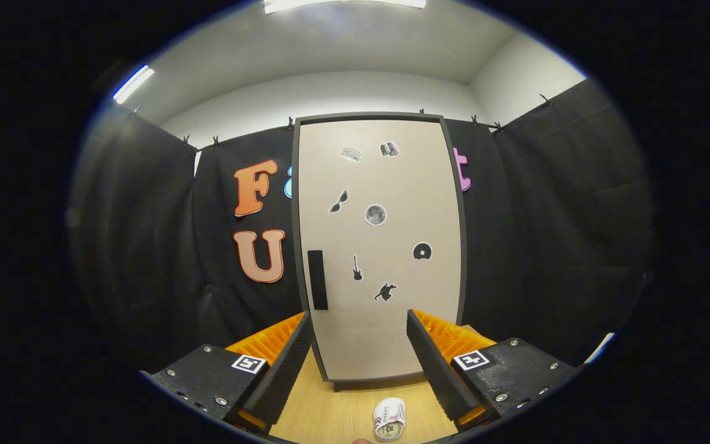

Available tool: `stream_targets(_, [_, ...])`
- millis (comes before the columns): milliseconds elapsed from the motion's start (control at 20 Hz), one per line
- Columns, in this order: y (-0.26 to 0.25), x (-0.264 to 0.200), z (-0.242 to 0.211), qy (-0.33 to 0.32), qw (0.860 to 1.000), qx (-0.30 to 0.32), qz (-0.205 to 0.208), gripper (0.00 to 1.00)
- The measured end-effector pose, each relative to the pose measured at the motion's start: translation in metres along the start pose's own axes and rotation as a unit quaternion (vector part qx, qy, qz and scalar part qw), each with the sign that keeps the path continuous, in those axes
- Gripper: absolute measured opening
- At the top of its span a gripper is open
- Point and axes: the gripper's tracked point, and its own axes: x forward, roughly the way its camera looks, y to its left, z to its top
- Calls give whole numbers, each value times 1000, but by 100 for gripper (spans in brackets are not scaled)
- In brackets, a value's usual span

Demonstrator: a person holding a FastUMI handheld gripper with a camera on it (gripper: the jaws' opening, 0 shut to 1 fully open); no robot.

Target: Open the shoe cabinet door, grab the shoes and put them into the shoe cabinet, then close the shoe cabinet door.

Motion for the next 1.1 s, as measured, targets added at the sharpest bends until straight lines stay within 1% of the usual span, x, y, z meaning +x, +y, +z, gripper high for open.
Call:
stream_targets(300, [24, 38, -13, 15, 1000, -7, 11, 95])
stream_targets(700, [69, 124, -24, 34, 999, 1, 32, 95])
stream_targets(900, [80, 167, -25, 31, 999, -13, 22, 95])
stream_targets(1100, [85, 203, -31, 38, 999, -1, 15, 95])
